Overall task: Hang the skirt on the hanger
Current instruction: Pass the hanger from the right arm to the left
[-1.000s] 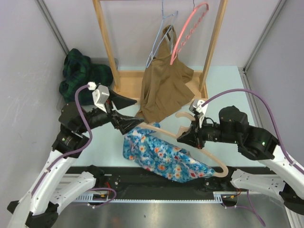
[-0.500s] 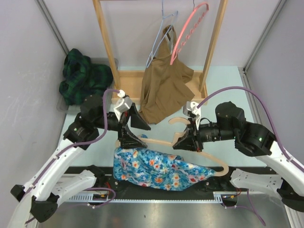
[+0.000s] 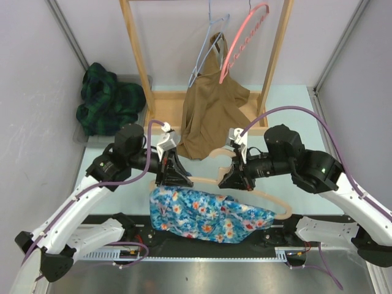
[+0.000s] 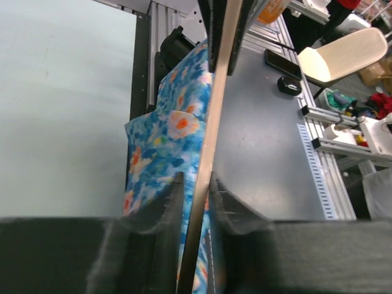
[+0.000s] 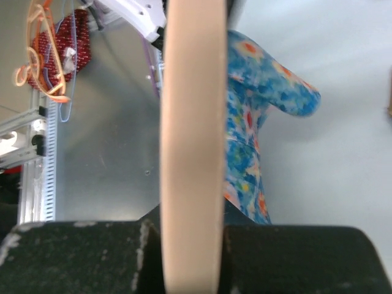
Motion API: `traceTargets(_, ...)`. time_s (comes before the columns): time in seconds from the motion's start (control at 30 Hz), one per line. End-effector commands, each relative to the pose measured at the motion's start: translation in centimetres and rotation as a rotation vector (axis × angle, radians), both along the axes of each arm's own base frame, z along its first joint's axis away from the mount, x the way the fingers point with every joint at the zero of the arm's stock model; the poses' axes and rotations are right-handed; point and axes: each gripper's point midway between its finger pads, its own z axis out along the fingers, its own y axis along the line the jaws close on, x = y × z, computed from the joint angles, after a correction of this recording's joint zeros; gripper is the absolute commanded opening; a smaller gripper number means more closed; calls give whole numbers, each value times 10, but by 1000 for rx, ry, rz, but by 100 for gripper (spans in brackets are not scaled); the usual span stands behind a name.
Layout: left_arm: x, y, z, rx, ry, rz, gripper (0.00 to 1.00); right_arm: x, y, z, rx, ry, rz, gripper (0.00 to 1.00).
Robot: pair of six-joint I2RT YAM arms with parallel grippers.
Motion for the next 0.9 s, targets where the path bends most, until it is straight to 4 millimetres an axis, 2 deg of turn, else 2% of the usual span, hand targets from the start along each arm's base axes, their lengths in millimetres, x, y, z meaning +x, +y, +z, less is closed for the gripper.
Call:
traceTargets(0.0,10,-1,7,12,-86,39,0,-1,5,46,129,-99,37,0)
traceTargets(0.13,20,0,1,49,-136,99,0,4,7,42,111,-92,12,0)
traceTargets(0.23,22,3,6,42,-178,127,0,14,5,40,96,-101,-50,1)
traceTargets(0.27,21,5,12,31,-196,137,0,17,4,39,88,-101,-69,7)
traceTargets(0.33,17,7,18,25,-205,129,0,19,2,37,79,-113,-80,29)
traceTargets(0.37,14,9,30,7,-224,122,0,17,0,37,76,-125,-70,41)
traceTargets(0.4,9,11,32,13,-212,115,0,13,-1,37,78,-126,-51,56)
traceTargets(0.5,-4,19,54,-20,-244,102,0,-2,-6,37,87,-133,31,71)
traceTargets(0.57,-13,24,68,-46,-270,97,0,-7,-11,38,91,-144,44,75)
traceTargets(0.7,-29,36,81,-50,-272,85,0,4,-22,37,71,-215,-19,79)
traceTargets(0.87,-36,47,89,-48,-310,124,0,5,-38,49,104,-278,-68,73)
